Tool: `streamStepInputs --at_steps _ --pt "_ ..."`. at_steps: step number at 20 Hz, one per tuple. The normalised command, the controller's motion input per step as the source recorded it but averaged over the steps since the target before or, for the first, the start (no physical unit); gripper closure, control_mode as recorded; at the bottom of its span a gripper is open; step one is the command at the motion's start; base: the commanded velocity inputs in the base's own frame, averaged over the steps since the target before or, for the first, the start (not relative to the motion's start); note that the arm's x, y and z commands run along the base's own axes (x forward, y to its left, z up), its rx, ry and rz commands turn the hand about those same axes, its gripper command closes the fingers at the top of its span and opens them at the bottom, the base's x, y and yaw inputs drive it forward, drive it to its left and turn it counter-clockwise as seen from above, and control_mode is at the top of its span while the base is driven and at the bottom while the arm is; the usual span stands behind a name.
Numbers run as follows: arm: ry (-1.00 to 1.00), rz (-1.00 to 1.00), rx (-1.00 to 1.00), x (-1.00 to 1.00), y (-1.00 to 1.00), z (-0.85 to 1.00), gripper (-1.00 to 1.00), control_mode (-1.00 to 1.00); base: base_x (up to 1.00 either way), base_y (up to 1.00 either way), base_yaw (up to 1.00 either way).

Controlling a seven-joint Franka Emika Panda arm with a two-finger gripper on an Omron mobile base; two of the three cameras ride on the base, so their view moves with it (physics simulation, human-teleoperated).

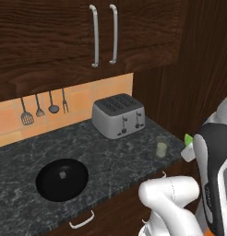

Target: Grab a lemon wedge from the fridge and one ice cube from the ice bowl, and put them in the glass of lemonade.

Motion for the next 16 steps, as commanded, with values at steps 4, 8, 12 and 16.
streamStepInputs --at_steps 4,8,12,16 --pt "0.00 0.14 -0.39 0.00 -0.19 0.00 1.00 -1.00 0.00 0.00 0.00" --pt "-0.15 0.24 -0.27 0.00 -0.36 0.00 1.00 -1.00 0.00 0.00 0.00" --pt "-0.13 0.30 -0.21 0.00 -0.33 0.00 1.00 -1.00 0.00 0.00 0.00" --pt "-0.04 0.26 -0.29 0.00 -0.13 0.01 1.00 -1.00 0.00 0.00 0.00"
